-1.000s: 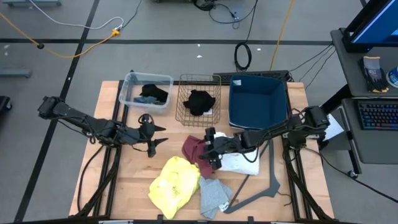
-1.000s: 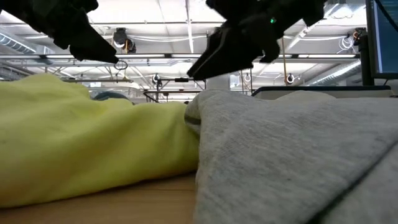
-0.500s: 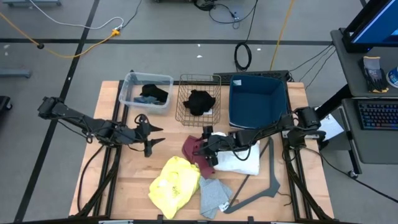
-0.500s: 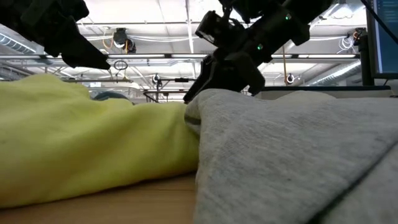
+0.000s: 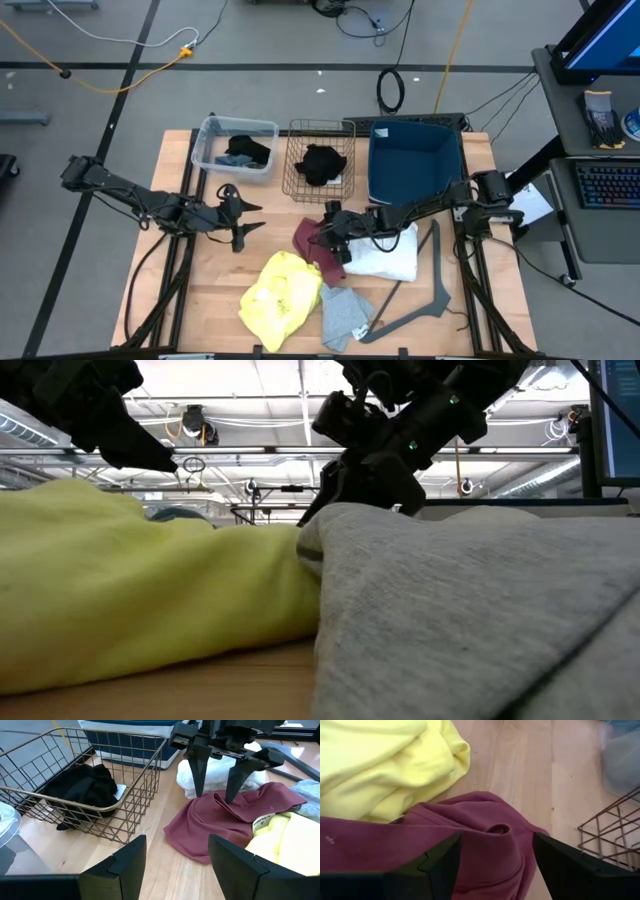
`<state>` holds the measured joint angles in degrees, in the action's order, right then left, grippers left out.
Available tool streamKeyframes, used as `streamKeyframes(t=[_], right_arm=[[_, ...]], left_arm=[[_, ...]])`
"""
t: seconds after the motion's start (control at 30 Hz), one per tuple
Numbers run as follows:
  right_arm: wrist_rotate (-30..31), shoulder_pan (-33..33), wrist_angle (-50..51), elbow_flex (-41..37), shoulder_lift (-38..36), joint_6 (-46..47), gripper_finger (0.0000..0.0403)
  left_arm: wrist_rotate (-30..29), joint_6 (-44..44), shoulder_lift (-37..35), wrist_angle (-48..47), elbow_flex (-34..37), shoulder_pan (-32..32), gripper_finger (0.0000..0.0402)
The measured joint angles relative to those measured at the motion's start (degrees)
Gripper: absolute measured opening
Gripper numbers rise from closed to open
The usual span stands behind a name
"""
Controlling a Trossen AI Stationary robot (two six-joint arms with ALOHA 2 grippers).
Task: Pick & Place Cloths
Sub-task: Put the pink underwear into the black mesh basket
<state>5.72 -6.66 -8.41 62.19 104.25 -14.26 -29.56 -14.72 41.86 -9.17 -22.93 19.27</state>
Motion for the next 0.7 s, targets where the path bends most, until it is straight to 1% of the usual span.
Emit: streamKeyframes(t=[0.17,0.3,0.4,0.53,0.7], right_arm=[[-0.3,0.0,-0.1,0.0,0.7,0.0,0.0227],[-2.8,0.2,-0.2,0.0,0.7,0.1,0.0223],[-2.8,0.3,-0.5,0.0,0.7,0.1,0.0214],[-2.9,0.3,-0.8,0.0,0.7,0.1,0.0191],[-3.0,0.3,-0.2,0.0,0.7,0.1,0.0151]], left_arm=[[0.0,0.0,0.0,0.0,0.0,0.0,0.0214],[0.0,-0.1,0.0,0.0,0.0,0.0,0.0214],[0.0,-0.3,0.0,0.0,0.0,0.0,0.0214],[0.0,-0.3,0.0,0.0,0.0,0.0,0.0214],[0.0,-0.4,0.0,0.0,0.0,0.0,0.0214]])
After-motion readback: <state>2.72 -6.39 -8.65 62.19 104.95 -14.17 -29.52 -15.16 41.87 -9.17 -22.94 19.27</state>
